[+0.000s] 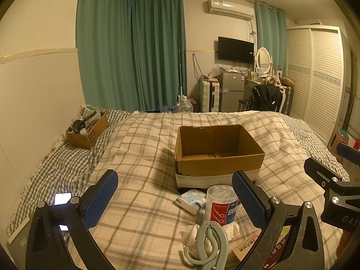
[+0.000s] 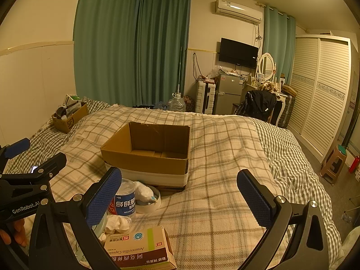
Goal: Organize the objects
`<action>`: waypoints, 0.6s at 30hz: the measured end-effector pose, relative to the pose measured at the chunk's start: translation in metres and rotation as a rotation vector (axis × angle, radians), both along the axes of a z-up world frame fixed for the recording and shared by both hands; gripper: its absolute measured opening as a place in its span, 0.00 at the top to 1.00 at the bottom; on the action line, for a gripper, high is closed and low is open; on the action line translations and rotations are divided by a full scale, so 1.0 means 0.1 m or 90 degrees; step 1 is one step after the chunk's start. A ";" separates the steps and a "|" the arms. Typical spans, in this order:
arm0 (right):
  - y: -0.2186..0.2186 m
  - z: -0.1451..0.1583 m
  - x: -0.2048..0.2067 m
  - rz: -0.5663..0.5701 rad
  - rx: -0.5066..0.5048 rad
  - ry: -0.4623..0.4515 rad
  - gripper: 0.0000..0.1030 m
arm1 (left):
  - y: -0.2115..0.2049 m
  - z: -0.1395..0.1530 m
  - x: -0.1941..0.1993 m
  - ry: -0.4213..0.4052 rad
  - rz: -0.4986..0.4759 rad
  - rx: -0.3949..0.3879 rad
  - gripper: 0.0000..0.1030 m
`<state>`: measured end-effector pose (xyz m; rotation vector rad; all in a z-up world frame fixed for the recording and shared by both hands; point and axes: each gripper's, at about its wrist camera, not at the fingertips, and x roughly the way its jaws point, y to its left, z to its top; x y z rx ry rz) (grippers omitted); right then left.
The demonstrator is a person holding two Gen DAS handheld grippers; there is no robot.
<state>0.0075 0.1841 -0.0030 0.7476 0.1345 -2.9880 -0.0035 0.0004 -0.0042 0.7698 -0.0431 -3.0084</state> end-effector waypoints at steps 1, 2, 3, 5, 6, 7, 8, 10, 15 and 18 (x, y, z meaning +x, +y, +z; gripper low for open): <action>0.00 0.00 0.00 0.000 0.000 0.000 0.00 | 0.00 0.00 0.00 0.000 0.000 0.000 0.00; 0.00 0.00 0.00 0.000 0.000 0.000 0.00 | 0.00 0.00 0.00 0.000 0.000 0.000 0.00; 0.00 0.00 0.00 0.000 0.001 0.000 0.00 | -0.01 0.00 0.00 0.000 0.000 0.000 0.00; -0.01 0.01 0.01 -0.001 0.002 0.003 0.00 | -0.01 0.00 0.00 0.001 0.000 0.000 0.00; -0.02 0.02 0.02 0.000 0.002 0.003 0.00 | 0.00 0.00 0.00 0.000 -0.001 0.000 0.00; -0.02 0.02 0.02 0.000 0.003 0.005 0.00 | 0.00 0.00 0.00 0.001 -0.001 -0.001 0.00; -0.02 0.03 0.03 -0.001 0.004 0.006 0.00 | 0.00 0.00 0.00 0.002 -0.001 -0.001 0.00; -0.03 0.04 0.04 0.000 0.005 0.007 0.00 | -0.01 0.00 0.00 0.003 -0.002 -0.002 0.00; 0.00 0.05 0.06 0.000 0.007 0.011 0.00 | 0.03 -0.02 0.02 0.001 -0.005 -0.007 0.00; 0.02 0.03 0.05 -0.003 0.010 0.007 0.01 | 0.06 -0.07 0.02 -0.011 -0.007 -0.015 0.00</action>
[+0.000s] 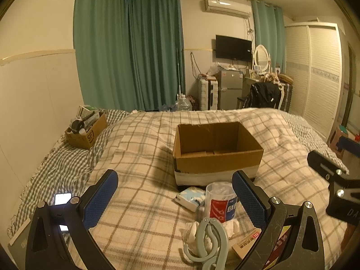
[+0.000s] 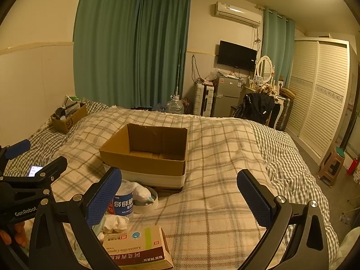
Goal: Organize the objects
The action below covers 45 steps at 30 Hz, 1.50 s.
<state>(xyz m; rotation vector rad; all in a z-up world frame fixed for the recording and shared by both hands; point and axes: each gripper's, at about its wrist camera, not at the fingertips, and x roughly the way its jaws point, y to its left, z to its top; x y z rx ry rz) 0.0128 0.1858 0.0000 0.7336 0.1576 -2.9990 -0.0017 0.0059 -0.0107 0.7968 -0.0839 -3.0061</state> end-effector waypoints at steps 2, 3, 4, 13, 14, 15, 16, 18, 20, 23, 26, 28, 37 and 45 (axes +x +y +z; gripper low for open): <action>0.02 -0.02 0.00 -0.001 0.002 -0.004 0.00 | 0.01 -0.09 -0.04 -0.026 -0.001 -0.009 0.00; 0.02 -0.04 -0.01 -0.002 0.002 -0.006 0.00 | 0.01 -0.14 -0.06 -0.042 0.000 -0.014 0.00; 0.03 -0.06 -0.01 -0.003 0.004 -0.012 0.00 | 0.01 -0.23 -0.08 -0.066 -0.001 -0.020 0.00; 0.11 -0.43 -0.11 -0.010 0.013 -0.073 0.00 | 0.27 -0.94 -0.20 -0.227 -0.056 -0.048 0.00; 0.12 -0.45 -0.12 -0.010 0.013 -0.077 0.00 | 0.30 -1.00 -0.21 -0.238 -0.061 -0.057 0.00; 0.12 -0.47 -0.12 -0.010 0.013 -0.081 0.00 | 0.33 -1.06 -0.23 -0.254 -0.071 -0.062 0.00; 0.13 -0.49 -0.13 -0.011 0.013 -0.084 0.00 | 0.34 -1.10 -0.24 -0.266 -0.077 -0.060 0.00; 0.15 -0.51 -0.14 -0.013 0.012 -0.087 0.00 | 0.32 -1.19 -0.27 -0.293 -0.082 -0.046 0.00; 0.14 -0.51 -0.14 -0.012 0.011 -0.090 0.00 | 0.25 -1.24 -0.27 -0.317 -0.094 -0.008 0.15; 0.11 -0.52 -0.14 -0.010 0.015 -0.093 0.00 | 0.26 -1.25 -0.24 -0.326 -0.127 0.006 0.35; 0.06 -0.51 -0.15 -0.004 0.019 -0.096 0.00 | 0.25 -1.22 -0.18 -0.320 -0.153 0.013 0.35; 0.00 -0.52 -0.16 0.006 0.021 -0.100 0.00 | 0.19 -1.16 -0.16 -0.311 -0.155 0.030 0.35; -0.39 -0.56 -0.48 0.062 0.005 -0.156 0.00 | -0.27 -0.74 -0.16 -0.232 -0.096 0.036 0.35; -0.86 -0.97 -0.98 0.099 -0.007 -0.286 0.00 | -0.60 -0.75 -0.29 -0.222 -0.046 0.030 0.35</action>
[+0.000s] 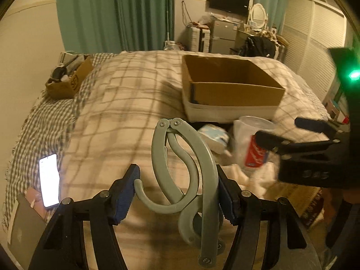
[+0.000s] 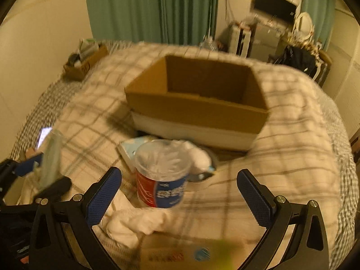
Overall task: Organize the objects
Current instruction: 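Grasp the grey plastic hanger with the left gripper while the right grasps the cotton-swab tub, then drop the hanger into the box with the left gripper while the right drops the swab tub in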
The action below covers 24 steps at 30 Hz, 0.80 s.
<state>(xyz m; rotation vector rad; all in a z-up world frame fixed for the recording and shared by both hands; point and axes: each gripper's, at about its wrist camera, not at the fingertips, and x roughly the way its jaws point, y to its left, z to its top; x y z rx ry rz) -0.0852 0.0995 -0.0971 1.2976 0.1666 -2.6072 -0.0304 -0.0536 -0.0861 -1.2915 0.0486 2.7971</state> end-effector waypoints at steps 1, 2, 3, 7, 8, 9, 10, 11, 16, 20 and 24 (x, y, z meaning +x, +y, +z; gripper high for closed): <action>-0.03 -0.05 -0.04 -0.002 0.002 -0.012 0.00 | -0.05 0.00 -0.01 -0.001 0.003 0.002 0.35; -0.05 -0.10 -0.09 -0.004 0.003 -0.026 0.01 | -0.08 -0.01 -0.03 -0.002 0.007 0.003 0.35; -0.08 -0.14 -0.12 -0.005 0.005 -0.035 0.04 | -0.11 -0.02 -0.04 -0.003 0.010 0.003 0.35; -0.15 -0.20 -0.17 0.022 -0.006 -0.056 0.41 | -0.16 -0.03 -0.10 -0.006 0.011 0.003 0.35; -0.15 -0.19 -0.17 0.028 -0.011 -0.056 0.40 | -0.17 -0.03 -0.11 -0.006 0.008 0.005 0.35; -0.15 -0.18 -0.17 0.030 -0.013 -0.052 0.40 | -0.17 -0.01 -0.13 -0.007 0.006 0.009 0.35; -0.14 -0.13 -0.13 0.037 -0.016 -0.041 0.40 | -0.16 0.01 -0.16 -0.007 0.002 0.012 0.35; -0.12 -0.07 -0.10 0.044 -0.021 -0.027 0.40 | -0.15 0.04 -0.18 -0.005 -0.001 0.014 0.35; 0.00 0.46 -0.01 0.074 -0.043 0.049 0.40 | 0.01 0.37 -0.37 0.015 -0.037 0.012 0.35; 0.18 1.08 -0.13 0.075 -0.045 0.134 0.40 | 0.17 0.74 -0.64 0.043 -0.066 0.017 0.35; 0.32 1.56 -0.36 0.059 -0.028 0.198 0.40 | 0.39 1.06 -1.08 0.071 -0.096 0.029 0.35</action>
